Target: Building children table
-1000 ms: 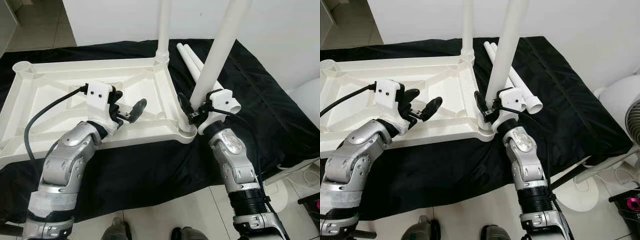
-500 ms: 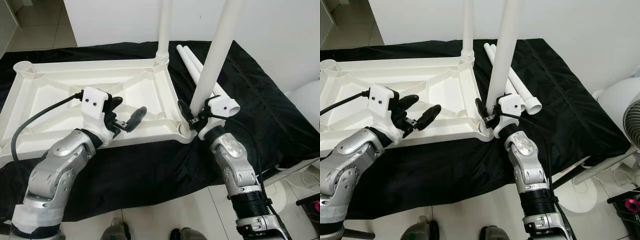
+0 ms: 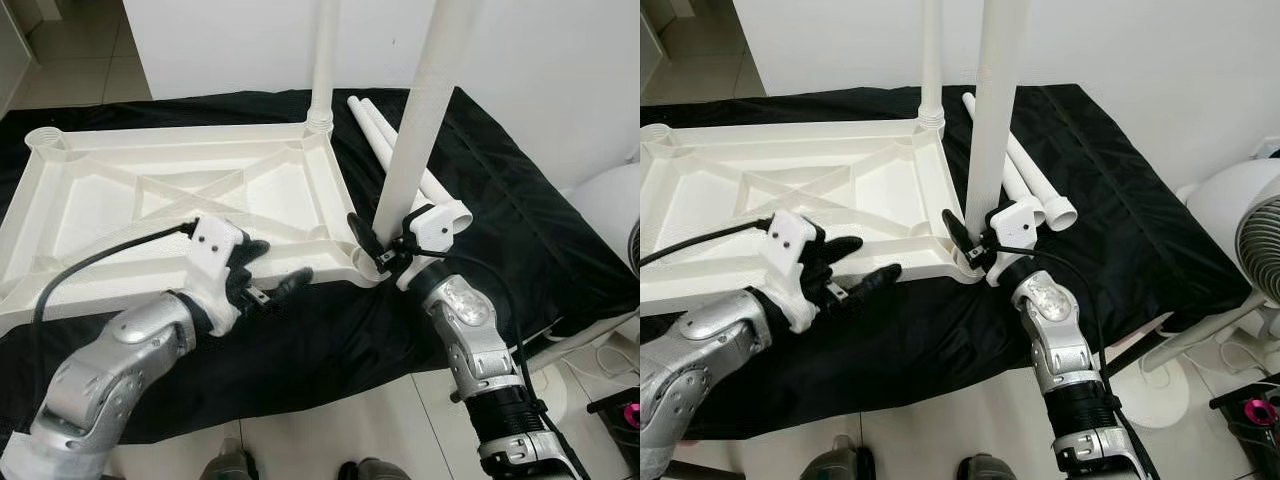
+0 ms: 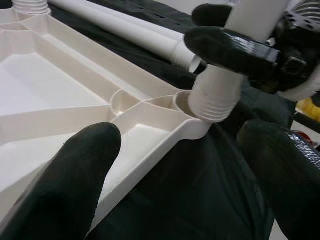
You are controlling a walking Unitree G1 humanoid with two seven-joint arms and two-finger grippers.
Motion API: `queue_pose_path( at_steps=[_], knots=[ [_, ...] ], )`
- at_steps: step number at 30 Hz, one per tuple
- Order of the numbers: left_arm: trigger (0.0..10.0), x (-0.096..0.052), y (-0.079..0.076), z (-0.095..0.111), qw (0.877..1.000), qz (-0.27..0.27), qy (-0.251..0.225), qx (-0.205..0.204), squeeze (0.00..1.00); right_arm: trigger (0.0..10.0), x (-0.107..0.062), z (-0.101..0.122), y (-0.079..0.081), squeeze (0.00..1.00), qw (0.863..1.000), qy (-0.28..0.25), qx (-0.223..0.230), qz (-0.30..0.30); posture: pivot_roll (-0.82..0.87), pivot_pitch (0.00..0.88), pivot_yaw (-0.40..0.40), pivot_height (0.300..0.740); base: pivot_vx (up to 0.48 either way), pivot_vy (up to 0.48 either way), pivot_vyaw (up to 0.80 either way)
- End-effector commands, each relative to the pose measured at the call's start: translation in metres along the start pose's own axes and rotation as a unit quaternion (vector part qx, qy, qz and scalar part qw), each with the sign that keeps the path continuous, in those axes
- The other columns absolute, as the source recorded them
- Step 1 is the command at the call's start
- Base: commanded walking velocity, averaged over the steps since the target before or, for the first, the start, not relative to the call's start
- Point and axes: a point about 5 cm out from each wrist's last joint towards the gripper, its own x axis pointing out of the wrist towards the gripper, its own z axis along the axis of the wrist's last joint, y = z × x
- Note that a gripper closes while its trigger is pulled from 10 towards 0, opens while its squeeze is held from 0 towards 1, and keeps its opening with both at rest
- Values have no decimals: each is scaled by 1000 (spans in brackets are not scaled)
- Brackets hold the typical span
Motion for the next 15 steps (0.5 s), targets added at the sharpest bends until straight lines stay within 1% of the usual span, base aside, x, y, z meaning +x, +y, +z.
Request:
queue_pose_path(
  at_steps=[1,3,6,11,12,13,15],
  knots=[
    [10000,-3,-19,-1,988,-152,12,9,0,10000,-7,-18,-5,0,999,38,32,-20,-18,86,-30,740,0,0,0],
    [10000,-3,-19,-1,988,-152,12,9,0,10000,-7,-18,-5,0,999,38,32,-20,-18,86,-30,740,0,0,0],
    [10000,-1,-18,-2,990,-139,16,14,0,10000,-4,-20,-7,0,998,34,48,-28,-17,87,-29,740,0,0,0],
    [10000,1,-17,-1,991,-132,11,16,0,10000,1,-21,-7,0,998,38,49,-30,-15,83,-32,740,0,0,0],
    [10000,1,-15,-1,992,-125,13,18,0,10000,3,-22,-8,0,996,39,67,-39,-11,80,-34,740,0,0,0],
    [10000,1,-15,-1,992,-125,13,18,0,10000,3,-22,-8,0,996,39,67,-39,-11,80,-34,740,0,0,0],
    [10000,2,-13,0,993,-118,12,20,0,10000,6,-25,-10,0,993,48,96,-51,-12,75,-33,740,0,0,0]
  ],
)
